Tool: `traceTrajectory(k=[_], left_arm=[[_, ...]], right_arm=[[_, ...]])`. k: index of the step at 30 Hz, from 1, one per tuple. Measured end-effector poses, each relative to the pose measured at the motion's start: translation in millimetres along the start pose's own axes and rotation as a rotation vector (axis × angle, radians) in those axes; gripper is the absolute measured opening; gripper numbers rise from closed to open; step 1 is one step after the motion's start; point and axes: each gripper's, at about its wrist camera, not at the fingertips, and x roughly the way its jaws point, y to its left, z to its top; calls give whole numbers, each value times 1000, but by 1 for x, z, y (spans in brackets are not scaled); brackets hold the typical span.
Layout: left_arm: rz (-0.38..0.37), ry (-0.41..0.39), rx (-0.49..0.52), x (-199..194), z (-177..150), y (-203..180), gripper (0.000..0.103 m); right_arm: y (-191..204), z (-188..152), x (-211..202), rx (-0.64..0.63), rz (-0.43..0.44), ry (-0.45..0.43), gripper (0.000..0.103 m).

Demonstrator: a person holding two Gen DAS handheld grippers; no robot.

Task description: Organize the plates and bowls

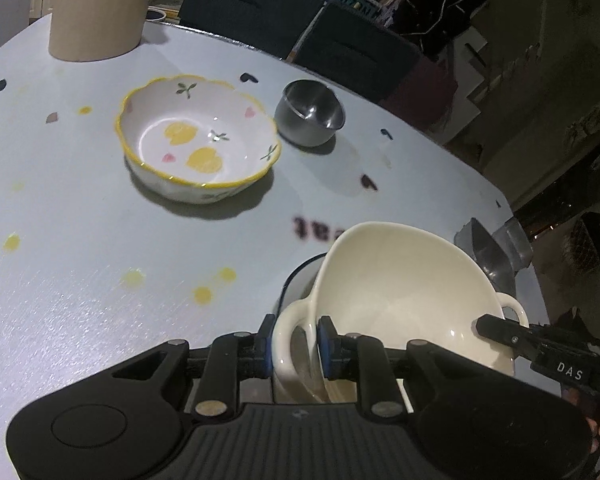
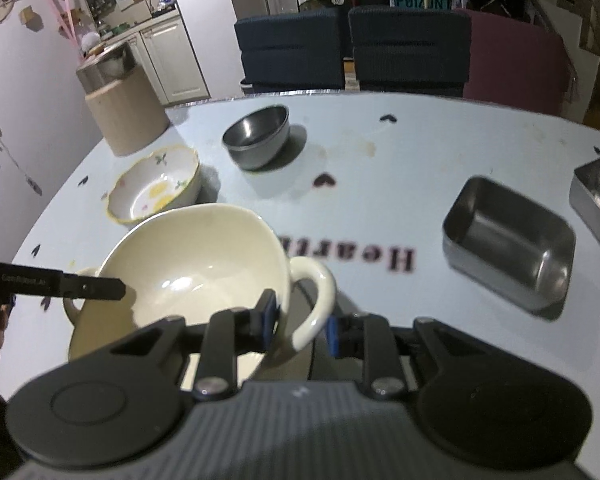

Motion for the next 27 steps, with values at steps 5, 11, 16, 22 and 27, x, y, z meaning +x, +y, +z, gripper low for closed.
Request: traceTrajectory(k=[5,11,16,22,27], left_arm=[[20,26,7,6,-4,3,25],[27,34,11,10,-5,4,25],[34,39,17,12,-5,3,25],[42,54,20,16,-5,4,26],[46,59,24,20,-4,5,27]], right_arm=[[5,-7,4,-7,-7,30,30],[6,-10,7,-12,-15,57,30],[5,-11,9,-4,-15,71,31],[6,-11,11,-2,-20,87,31],[9,-14,13,-10,-30,103,32]])
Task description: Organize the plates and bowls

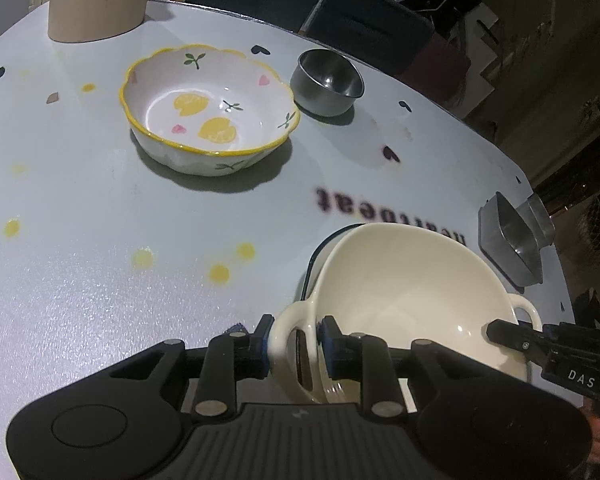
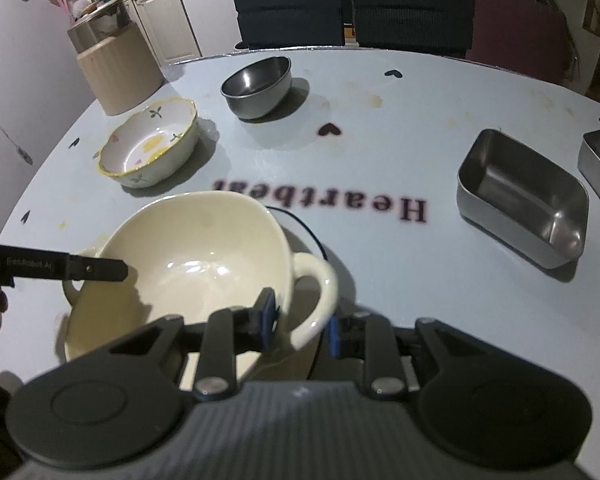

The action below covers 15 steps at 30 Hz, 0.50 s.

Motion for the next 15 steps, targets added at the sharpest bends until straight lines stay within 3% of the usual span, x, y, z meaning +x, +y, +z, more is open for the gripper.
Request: traceTrajectory(k=[8,15], left_arm=[[1,0,1,3,2,1,29],[40,7,79,2,3,-7,31]], right_arm=[[2,2,0,-20,-20,-6,32],[11,1,-4,-74,-40,-12,33]])
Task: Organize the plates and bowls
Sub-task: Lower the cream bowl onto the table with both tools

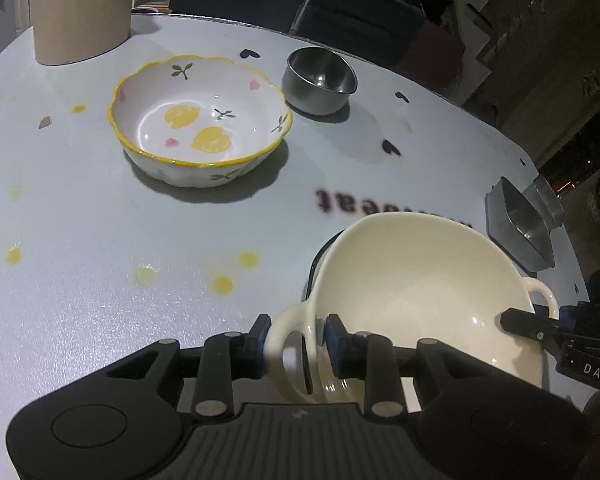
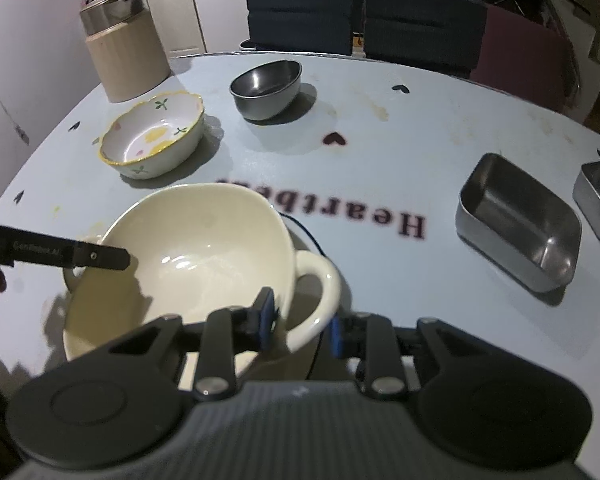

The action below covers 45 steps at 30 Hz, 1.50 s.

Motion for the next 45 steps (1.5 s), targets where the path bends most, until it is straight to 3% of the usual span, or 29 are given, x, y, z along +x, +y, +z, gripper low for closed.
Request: traceTrajectory(k=[12,25,32,45], left_arm=[[-8,5,21,-2,0,-2,29],[-11,0,30,-3,0,-2,30],[-24,2,25,-4,-1,-1,30],[-16,-2,31,-3,2,-1,32]], right_arm=[[-16,-5,8,91,53,50,34],[-12,-5,11,94,30,54,35],[-17,-8,24,86,20,55,41],[-24,-10,24,111,57,51,40]])
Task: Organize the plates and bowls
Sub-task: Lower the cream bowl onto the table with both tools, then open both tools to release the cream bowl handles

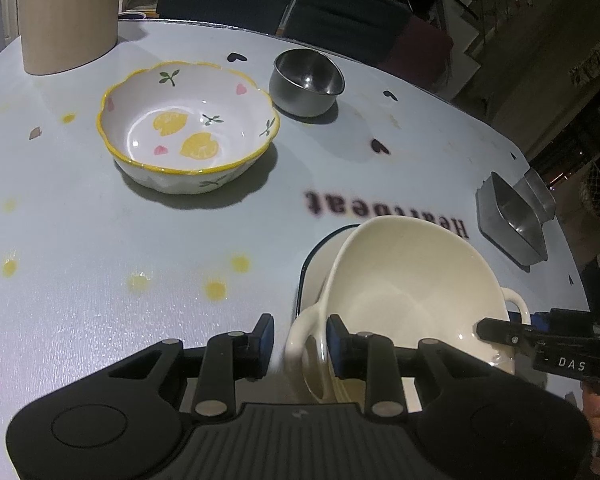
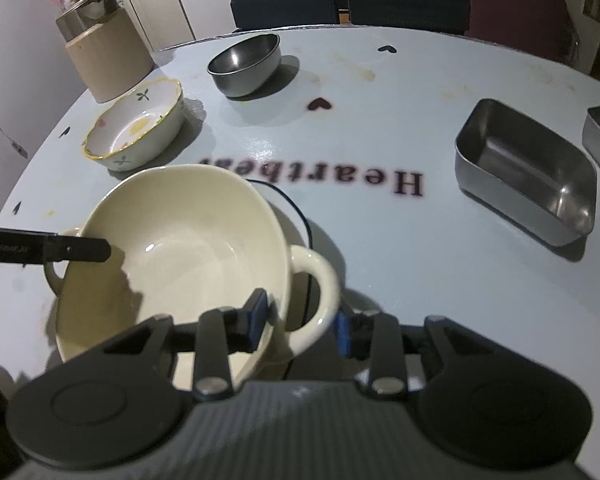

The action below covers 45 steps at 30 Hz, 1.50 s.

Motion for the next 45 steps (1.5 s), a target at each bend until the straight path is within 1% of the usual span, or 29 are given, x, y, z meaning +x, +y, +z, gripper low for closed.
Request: traceTrajectory(k=[7,11,13,16,19,21,22,24,26,28,30,33,35,36,39,40,43,45], left_arm=[[14,5,13,-1,0,-2,34],[27,12,14,0,1,-1,41],[33,17,12,1,2,0,44],[42,20,16,1,2,-2,44],[56,26,25,1,2,-5,45],[57,30,21,0,2,-5,53],[56,29,17,0,2,-5,56],[55,30,7,-1,2,-4,68],[59,28,2,-2,1,-5,76],[67,27,2,-3,1,-5,78],[71,32,0,-2,0,-6,86],[75,39,7,-2,-2,-8,92],[83,39,13,-3,-4,-10,96],[85,37,14,-4,-5,-11,98],[89,33,16,-8,-7,-14,99],[90,30,19,-10,-7,-15,100],[95,25,33,-15,-10,-20,102],[96,21,37,-18,-11,-23,103]], right_arm=[[-8,2,2,56,34,19,40],[-14,2,4,106,54,31,41],[-15,3,5,107,56,33,41],[-15,2,5,101,50,33,43],[-16,2,5,106,44,34,47],[-18,2,6,117,46,35,49],[-19,2,6,123,49,36,50],[-21,2,8,137,52,37,52],[-22,2,9,147,51,38,57],[-24,1,10,157,59,37,58],[-25,1,11,169,66,37,58],[-23,0,12,153,50,30,65],[-20,-1,13,128,39,35,73],[-21,-3,12,123,44,32,75],[-19,-4,9,110,63,18,89],[-18,-5,7,108,66,10,97],[-18,-4,2,105,68,-15,102],[-20,-4,0,116,76,-26,102]])
